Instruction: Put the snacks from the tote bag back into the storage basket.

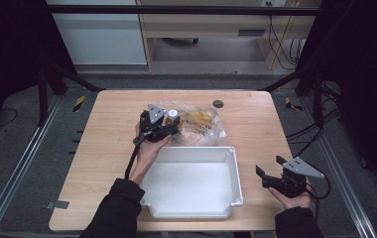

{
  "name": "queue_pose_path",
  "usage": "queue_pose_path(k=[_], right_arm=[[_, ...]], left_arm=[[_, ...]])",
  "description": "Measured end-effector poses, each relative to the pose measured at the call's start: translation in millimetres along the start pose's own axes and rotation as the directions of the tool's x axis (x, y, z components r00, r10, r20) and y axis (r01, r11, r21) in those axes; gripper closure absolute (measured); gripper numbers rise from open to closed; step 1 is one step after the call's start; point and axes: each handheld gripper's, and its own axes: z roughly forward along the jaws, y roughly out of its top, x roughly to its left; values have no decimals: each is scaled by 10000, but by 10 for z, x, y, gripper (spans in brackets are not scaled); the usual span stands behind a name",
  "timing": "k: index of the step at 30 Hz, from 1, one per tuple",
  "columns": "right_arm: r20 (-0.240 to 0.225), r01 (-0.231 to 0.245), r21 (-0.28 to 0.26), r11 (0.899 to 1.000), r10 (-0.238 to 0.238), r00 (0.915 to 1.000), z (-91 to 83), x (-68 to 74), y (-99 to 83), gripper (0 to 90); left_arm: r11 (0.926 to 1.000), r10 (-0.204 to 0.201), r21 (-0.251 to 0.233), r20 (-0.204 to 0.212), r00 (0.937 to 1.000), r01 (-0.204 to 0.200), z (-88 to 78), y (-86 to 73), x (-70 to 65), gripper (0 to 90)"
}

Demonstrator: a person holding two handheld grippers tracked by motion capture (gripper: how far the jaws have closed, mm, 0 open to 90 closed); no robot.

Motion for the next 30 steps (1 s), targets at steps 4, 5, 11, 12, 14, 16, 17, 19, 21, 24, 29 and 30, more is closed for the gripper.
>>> queue_pose_path(k=[4,5,11,12,14,16,17,19,21,24,29,30], right_arm=[[-1,2,4,10000,-2,10000,0,0,0,158],[-13,4,0,10000,-4,10000,1,0,0,158],[-21,0,14,10000,0,10000,2,0,0,157],[-12,14,0,10000,-14,10000,1,-1,0,158],[-14,-1,1,10000,1,10000,1,-1,0,158],[-2,17,0,10000,-17,10000,0,-2,0,157],[-8,9,1,10000,-9,10000,0,-2,0,158],[-7,6,-3,10000,-6,10000,-1,-2,1,158],[-3,21,-10,10000,-21,10000,-1,-4,1,158],[-4,19,-10,10000,-19,10000,-1,-4,1,158],[-4,9,-2,10000,-9,10000,-1,-2,1,158],[-6,3,-4,10000,-3,10000,-2,-2,1,158]], left_arm=[[10000,19,-32,4,10000,-19,23,-9,1,410],[10000,-5,-22,22,10000,5,29,-10,3,422],[10000,33,21,155,9999,-34,67,-12,-12,474],[10000,38,20,161,9999,-38,73,-8,-17,494],[9999,136,61,153,9998,-137,82,4,-25,514],[9998,184,59,141,9997,-185,93,11,-36,524],[9998,187,71,144,9997,-188,97,11,-40,533],[9999,140,48,173,9998,-141,106,7,-44,549],[9999,110,24,167,9998,-110,115,5,-42,556],[9999,102,5,167,9998,-102,120,5,-41,561],[9999,154,-51,130,9998,-153,135,-2,-47,564],[9999,151,-63,115,9998,-150,137,-3,-50,564]])
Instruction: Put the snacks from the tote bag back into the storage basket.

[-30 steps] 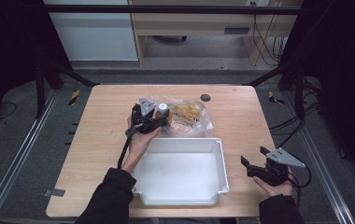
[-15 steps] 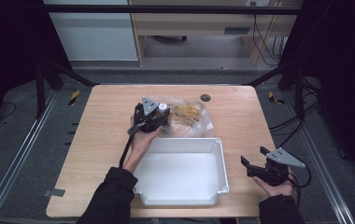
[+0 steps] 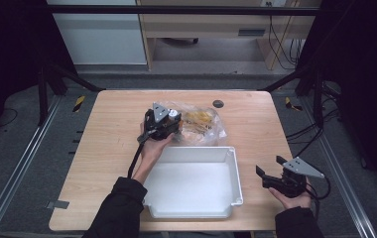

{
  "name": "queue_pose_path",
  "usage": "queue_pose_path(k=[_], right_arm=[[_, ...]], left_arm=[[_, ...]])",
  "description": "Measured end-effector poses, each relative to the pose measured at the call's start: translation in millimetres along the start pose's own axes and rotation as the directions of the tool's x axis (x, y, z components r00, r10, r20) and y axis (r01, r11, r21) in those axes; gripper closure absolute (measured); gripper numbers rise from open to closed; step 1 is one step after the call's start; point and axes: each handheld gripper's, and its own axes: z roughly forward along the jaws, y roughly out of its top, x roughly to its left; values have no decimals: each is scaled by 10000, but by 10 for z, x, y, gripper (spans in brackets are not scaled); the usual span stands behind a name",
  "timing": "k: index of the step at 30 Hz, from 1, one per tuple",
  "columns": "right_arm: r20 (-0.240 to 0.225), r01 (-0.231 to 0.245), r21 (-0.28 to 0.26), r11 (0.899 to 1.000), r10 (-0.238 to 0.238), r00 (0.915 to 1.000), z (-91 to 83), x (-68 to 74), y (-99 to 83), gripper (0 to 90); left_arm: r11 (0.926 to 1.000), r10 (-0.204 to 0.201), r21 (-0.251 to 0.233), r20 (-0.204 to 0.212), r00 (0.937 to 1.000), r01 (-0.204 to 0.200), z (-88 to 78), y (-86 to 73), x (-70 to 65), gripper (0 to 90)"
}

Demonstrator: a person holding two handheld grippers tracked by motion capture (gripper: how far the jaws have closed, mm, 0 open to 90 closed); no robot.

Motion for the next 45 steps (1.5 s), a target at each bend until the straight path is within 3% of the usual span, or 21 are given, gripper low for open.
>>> queue_pose_path(k=[3,18,24,30,36,45], right_arm=[[-10,1,-11,10000,-1,10000,0,-1,0,158],[-7,1,-8,10000,-1,10000,0,-2,1,158],[14,6,-20,10000,-6,10000,-3,-6,2,158],[9,-7,-15,10000,7,10000,-4,-5,3,158],[23,-2,-47,10000,2,10000,-6,-7,4,158],[32,5,-57,10000,-5,10000,-8,-9,4,158]], left_arm=[[9998,-189,4,73,9998,189,-3,4,18,581],[9995,0,312,0,10000,0,-5,58,-2,587],[9992,-136,385,2,9999,136,-29,70,10,588],[9995,-309,102,-1,9995,309,-87,129,26,588],[9998,-130,-120,-65,9999,129,-181,257,8,589],[9990,-184,-414,-76,9998,181,-309,391,40,589]])
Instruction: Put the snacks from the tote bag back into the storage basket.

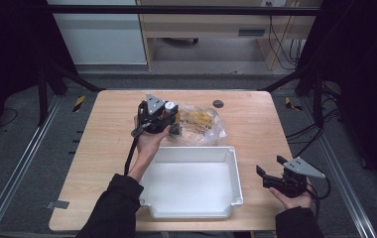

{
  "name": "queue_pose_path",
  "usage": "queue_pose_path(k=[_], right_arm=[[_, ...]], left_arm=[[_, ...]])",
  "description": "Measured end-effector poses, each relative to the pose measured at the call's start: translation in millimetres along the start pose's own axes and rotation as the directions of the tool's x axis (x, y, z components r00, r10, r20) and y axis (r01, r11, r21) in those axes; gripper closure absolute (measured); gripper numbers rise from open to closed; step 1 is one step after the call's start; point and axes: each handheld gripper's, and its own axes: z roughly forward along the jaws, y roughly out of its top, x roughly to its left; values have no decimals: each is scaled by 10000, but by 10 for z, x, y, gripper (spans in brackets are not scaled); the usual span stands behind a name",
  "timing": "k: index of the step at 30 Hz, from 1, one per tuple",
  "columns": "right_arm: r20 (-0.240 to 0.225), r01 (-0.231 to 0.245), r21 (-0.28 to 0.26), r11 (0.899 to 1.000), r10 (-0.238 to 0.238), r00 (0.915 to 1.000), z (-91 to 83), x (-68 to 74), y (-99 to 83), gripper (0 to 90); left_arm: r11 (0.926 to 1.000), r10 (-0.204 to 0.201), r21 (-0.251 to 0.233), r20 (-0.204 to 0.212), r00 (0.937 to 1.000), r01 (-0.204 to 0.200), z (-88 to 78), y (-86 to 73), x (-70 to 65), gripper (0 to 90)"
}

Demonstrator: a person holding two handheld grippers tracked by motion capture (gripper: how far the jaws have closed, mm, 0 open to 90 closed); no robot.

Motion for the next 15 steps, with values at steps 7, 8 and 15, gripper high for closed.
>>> queue_pose_path(k=[7,8,15], right_arm=[[6,-1,-3,10000,1,10000,0,0,0,158],[6,-1,-3,10000,1,10000,0,0,0,158],[1,-35,-4,10000,35,10000,-1,2,1,158]], left_arm=[[9996,-54,-281,3,10000,54,-91,101,49,589],[9996,-54,-281,3,10000,54,-91,101,49,589],[9991,135,-401,-89,9999,-139,-169,204,65,589]])
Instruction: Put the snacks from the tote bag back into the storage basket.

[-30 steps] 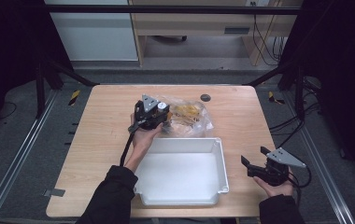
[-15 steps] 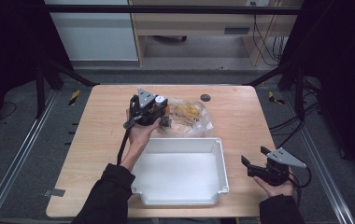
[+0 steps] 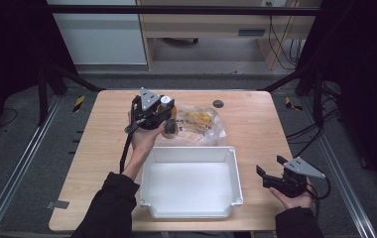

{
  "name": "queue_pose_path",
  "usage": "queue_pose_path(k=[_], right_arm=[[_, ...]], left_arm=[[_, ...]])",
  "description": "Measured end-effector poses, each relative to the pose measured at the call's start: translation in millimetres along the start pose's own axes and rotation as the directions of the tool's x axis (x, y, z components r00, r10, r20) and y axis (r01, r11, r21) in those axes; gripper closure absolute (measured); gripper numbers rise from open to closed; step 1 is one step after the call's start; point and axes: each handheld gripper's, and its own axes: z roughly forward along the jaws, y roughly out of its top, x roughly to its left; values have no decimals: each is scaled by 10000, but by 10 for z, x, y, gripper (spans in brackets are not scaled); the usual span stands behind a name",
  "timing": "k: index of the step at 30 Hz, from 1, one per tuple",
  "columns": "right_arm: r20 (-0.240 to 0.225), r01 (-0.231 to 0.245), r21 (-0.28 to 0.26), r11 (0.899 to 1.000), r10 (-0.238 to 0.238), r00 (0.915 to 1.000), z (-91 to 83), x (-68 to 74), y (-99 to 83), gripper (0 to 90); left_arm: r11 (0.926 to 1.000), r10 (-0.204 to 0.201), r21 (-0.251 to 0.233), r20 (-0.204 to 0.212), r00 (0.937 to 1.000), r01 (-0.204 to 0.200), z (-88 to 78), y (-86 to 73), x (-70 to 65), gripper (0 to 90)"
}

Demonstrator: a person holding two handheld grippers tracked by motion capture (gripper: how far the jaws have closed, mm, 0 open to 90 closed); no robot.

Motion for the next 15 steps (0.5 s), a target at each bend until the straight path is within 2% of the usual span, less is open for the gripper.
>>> queue_pose_path(k=[15], right_arm=[[-1,-15,-25,10000,15,10000,-3,0,1,158]], left_arm=[[9989,-45,-464,-147,9999,38,-116,192,71,590]])
